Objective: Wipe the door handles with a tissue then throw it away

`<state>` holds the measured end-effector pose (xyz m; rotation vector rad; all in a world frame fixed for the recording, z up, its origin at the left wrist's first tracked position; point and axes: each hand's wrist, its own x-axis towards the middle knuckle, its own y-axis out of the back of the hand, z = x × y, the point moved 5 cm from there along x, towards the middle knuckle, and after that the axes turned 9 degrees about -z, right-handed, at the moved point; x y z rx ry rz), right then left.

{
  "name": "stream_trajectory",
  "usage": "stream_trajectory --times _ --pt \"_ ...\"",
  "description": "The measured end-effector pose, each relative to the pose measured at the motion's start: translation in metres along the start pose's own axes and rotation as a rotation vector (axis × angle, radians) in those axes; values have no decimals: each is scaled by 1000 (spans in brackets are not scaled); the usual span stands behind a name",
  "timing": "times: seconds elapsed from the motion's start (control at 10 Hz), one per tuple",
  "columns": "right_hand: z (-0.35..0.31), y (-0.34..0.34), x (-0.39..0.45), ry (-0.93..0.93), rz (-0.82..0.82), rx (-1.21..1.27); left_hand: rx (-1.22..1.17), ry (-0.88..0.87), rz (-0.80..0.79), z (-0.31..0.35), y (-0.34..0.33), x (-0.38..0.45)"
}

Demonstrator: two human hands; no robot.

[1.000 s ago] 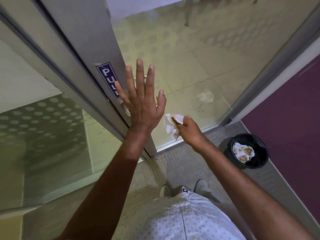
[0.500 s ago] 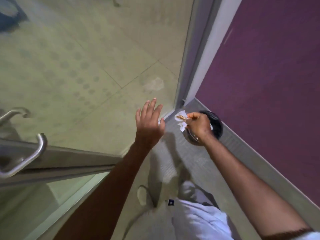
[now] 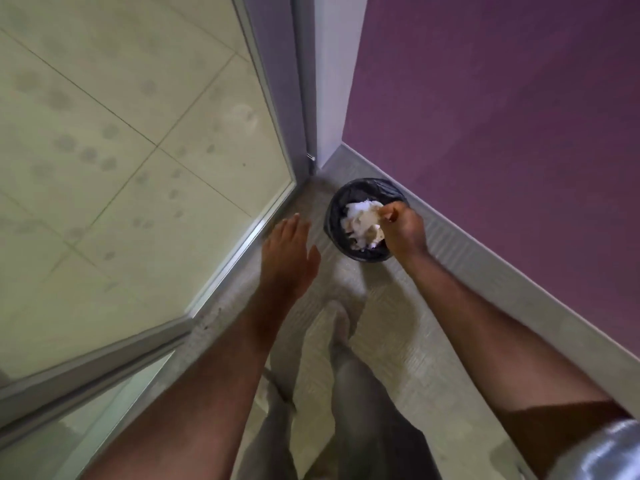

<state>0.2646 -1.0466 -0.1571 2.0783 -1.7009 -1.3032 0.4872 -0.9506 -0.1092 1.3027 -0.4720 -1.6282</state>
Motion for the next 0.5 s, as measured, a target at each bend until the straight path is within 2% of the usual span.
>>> stream_trajectory --times 0.2,0.3,0.5 --pt "50 -18 40 -109 -18 63 -15 33 -132 -10 -51 32" --pt "59 -21 40 -82 12 8 -7 44 -160 -12 -59 33" --pt "76 -39 24 -101 -80 -13 -11 64 -129 -15 -64 20"
